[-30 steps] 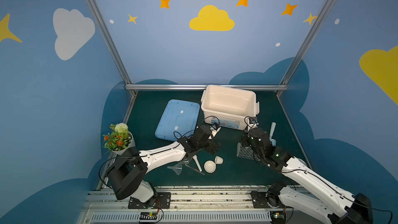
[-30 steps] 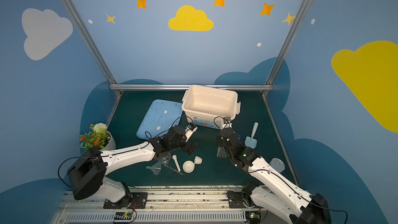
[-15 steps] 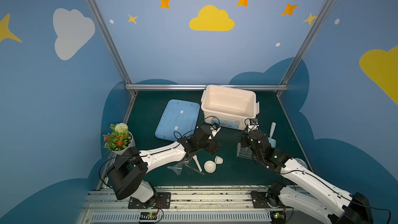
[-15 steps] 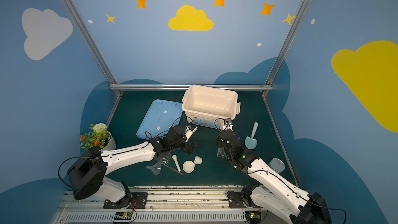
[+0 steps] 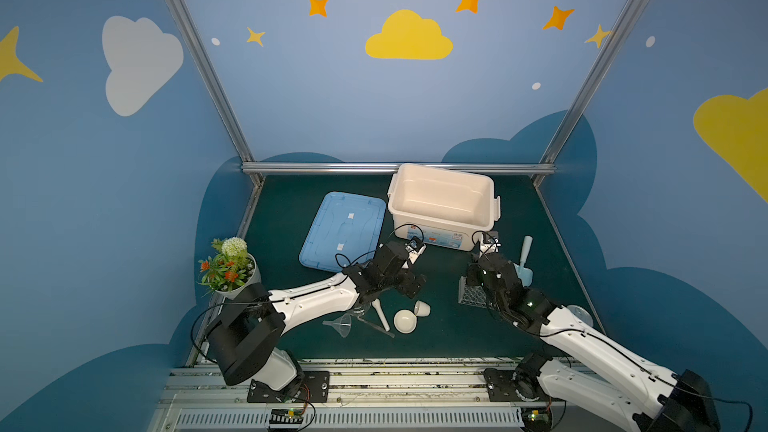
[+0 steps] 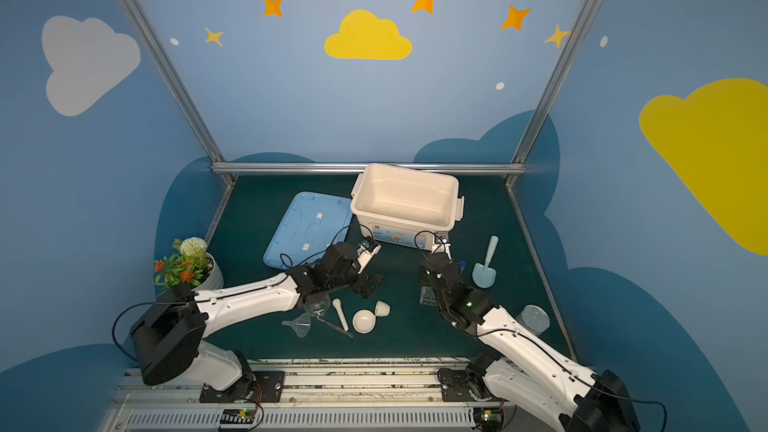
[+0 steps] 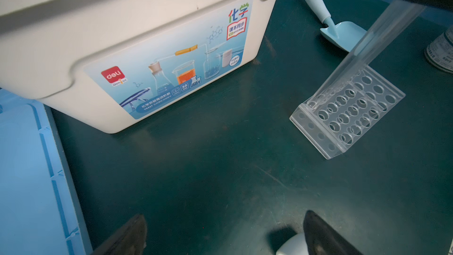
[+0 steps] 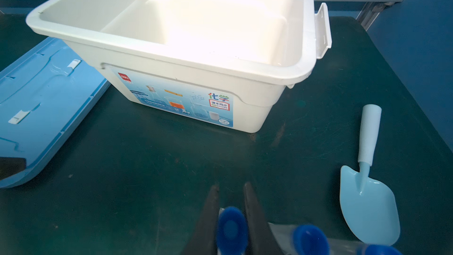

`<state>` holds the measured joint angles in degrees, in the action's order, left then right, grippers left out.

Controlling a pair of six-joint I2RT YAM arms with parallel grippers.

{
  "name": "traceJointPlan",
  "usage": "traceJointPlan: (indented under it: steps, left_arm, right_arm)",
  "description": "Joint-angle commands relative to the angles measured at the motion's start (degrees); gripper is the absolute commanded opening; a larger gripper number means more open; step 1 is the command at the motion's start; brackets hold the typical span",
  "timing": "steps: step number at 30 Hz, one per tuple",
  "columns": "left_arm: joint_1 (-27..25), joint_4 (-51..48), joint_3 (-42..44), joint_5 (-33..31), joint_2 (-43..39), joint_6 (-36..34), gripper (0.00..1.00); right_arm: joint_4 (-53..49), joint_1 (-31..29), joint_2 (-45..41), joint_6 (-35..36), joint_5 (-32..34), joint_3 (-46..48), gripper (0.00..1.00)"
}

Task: Organize the chemistry lab equipment
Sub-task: 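Lower the held tube into a hole of the clear rack with the right gripper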

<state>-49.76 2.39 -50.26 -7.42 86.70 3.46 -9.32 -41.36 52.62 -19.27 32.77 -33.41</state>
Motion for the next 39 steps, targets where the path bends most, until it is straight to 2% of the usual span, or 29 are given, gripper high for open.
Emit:
traceJointPlan:
  steps: [1,29,39]
  left_arm:
    - [0.2,-0.8,-0.8,-0.3,1.1,0.6,1.0]
    - [0.1,-1.0,-0.6,-0.1,1.4,0.9,1.0]
    - [0.1,-1.1,-0.3,-0.1,1.3,0.9,1.0]
  right_arm:
    - [0.8,0.2,-1.5,0.0,1.6,0.5,0.08]
    - [-0.4,1.1,4.5,-2.8,-0.7,-0.7,0.13]
    - [-1.5,2.0,5.3,-3.5,-1.6,-1.4,0.2]
